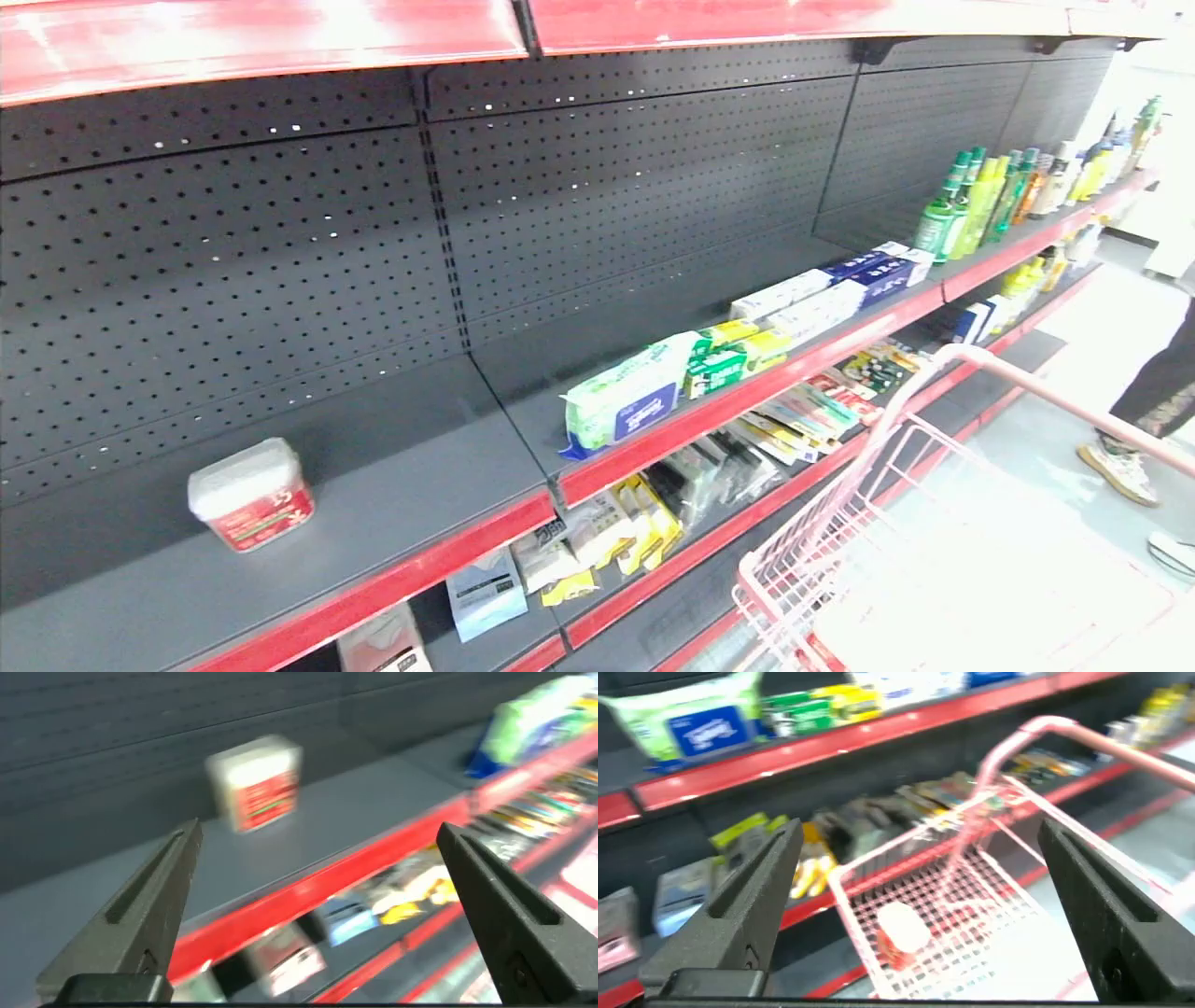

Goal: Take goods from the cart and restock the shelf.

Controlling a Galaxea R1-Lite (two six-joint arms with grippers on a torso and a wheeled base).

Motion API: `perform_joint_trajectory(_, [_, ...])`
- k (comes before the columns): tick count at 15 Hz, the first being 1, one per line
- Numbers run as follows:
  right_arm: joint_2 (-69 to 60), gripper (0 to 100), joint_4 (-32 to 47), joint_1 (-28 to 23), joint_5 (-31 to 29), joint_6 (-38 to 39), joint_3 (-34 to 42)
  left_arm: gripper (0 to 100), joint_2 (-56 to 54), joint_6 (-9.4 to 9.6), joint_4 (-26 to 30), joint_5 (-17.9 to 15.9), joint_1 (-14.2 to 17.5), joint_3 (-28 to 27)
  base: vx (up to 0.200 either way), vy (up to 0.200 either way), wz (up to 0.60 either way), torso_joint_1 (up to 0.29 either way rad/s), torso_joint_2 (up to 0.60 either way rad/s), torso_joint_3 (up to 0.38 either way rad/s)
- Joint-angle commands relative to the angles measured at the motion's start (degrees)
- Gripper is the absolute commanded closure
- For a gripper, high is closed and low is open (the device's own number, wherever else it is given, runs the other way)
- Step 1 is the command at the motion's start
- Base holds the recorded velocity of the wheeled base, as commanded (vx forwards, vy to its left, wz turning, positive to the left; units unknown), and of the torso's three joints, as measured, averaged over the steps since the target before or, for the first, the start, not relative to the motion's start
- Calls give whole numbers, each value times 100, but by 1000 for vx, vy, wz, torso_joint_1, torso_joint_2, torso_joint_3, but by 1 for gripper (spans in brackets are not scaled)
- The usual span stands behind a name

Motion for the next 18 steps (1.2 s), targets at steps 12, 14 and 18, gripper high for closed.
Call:
perform_joint_trajectory(12, [22, 0, -2, 9, 27, -27, 0, 0, 5, 0, 1, 1, 0, 1, 0, 0, -350, 1, 0, 2])
perform_joint_trajectory(14, [49, 0, -2, -18, 36, -106, -9, 0, 5, 0, 1, 1, 0, 1, 0, 0, 0, 0, 0, 0])
perform_joint_trajectory(18, [5, 0, -29, -18, 36, -264, -9, 0, 5, 0, 1, 1, 0, 1, 0, 0, 0, 0, 0, 0])
